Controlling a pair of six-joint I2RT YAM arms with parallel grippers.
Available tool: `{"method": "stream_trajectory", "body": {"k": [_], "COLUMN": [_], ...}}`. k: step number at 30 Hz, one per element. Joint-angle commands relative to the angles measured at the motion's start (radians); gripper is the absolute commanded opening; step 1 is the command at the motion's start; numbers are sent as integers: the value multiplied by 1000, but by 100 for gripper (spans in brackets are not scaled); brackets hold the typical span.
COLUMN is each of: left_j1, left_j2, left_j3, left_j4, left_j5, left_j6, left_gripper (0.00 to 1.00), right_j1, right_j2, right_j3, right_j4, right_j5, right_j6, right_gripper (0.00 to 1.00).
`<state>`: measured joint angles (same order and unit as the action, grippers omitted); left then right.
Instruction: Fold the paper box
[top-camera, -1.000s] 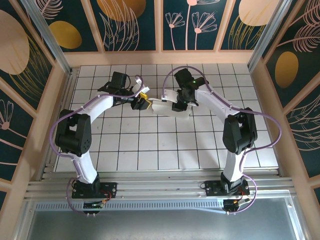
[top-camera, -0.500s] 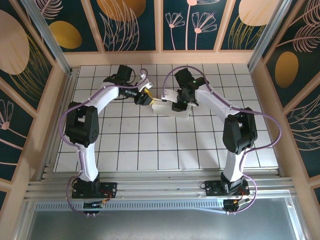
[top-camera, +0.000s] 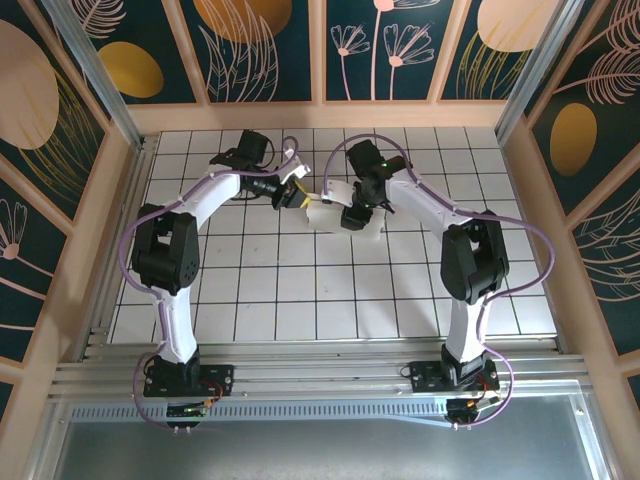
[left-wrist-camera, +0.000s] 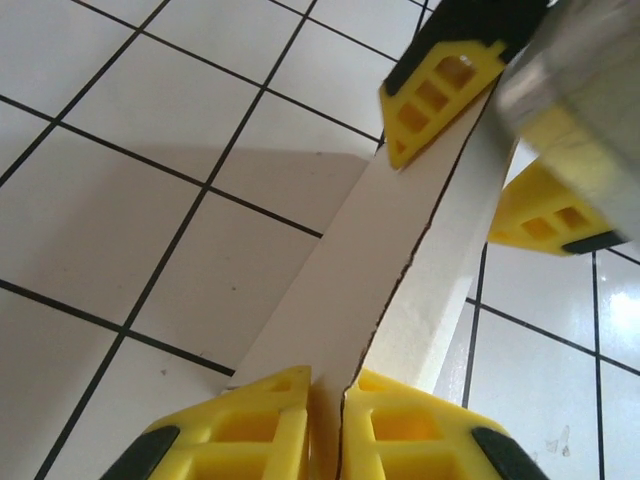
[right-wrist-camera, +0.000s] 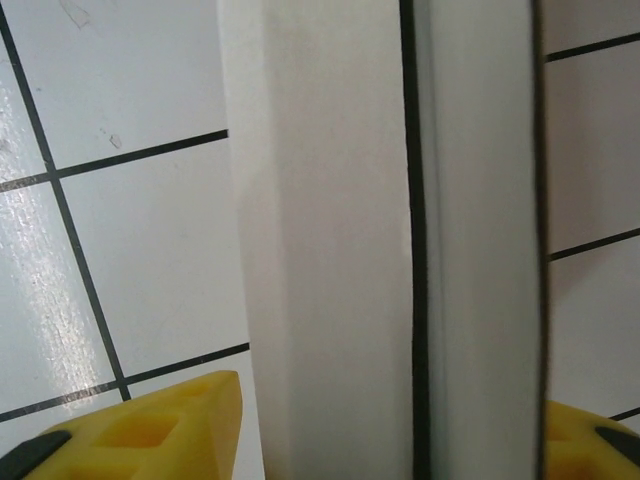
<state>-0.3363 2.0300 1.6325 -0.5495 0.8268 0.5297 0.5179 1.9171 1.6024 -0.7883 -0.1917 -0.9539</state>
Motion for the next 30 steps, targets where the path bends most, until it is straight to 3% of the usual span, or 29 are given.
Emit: {"method": "stream_trajectory", "body": {"k": [1,4,8,24,27,30], "left_j1": [-24,-27,-29,-39,-41,-43], "left_j2": [-8,-3,-1,3,7,7], "left_j3": [-4,-4,5,41,49,52], "left_j4": [-12,-16,-21,-36,-38,-38], "left_j5": [-17,-48,-79,-69,-71,-74], "left_j6": [-11,-19,-20,-9,-11,-11], "left_gripper": [10,8,8,8,9,9], "right_j1": [4,-1,-16,-110,-147,-189], "right_j2": [7,-4,-31,-195,-236,-314], "right_j3": [-2,1,22,-87,-104,-173], "right_j4": [9,16,23,188,260,407], "right_j5": [5,1,-27,-196,-259,-265], "right_j6": [37,50,82,228,338,565], "right_gripper": [52,58,73,81,82,82]}}
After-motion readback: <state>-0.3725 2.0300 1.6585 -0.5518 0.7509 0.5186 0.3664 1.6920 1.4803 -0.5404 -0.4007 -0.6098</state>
